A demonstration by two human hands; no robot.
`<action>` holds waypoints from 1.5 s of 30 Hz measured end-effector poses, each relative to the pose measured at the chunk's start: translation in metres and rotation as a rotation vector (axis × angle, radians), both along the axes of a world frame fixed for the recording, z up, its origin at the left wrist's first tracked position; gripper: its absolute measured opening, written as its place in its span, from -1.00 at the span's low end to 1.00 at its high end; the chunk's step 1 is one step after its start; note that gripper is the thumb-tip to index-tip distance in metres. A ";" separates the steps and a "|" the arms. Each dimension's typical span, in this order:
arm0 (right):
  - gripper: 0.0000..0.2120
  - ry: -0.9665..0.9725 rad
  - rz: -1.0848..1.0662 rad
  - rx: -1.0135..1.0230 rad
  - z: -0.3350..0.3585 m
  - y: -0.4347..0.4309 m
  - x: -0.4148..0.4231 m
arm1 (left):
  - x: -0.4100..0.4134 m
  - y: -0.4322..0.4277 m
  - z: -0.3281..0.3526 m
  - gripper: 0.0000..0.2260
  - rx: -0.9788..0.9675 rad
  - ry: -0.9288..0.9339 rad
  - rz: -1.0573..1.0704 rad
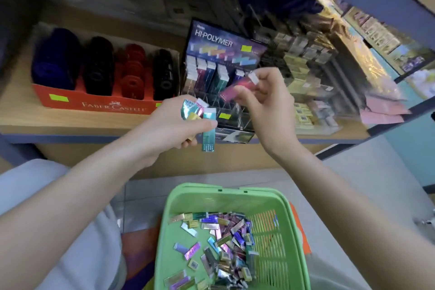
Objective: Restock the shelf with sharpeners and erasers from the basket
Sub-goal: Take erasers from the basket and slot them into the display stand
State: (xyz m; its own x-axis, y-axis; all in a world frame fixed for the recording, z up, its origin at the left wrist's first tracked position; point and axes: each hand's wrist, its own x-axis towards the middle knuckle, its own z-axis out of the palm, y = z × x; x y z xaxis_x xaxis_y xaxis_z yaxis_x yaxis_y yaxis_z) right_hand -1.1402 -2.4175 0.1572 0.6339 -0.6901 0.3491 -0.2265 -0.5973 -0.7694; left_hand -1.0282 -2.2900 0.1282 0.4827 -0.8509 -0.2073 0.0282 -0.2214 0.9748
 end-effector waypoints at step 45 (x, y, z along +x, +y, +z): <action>-0.89 0.359 0.282 0.395 0.007 0.020 0.026 | 0.033 -0.003 0.000 -0.82 -0.135 0.043 0.055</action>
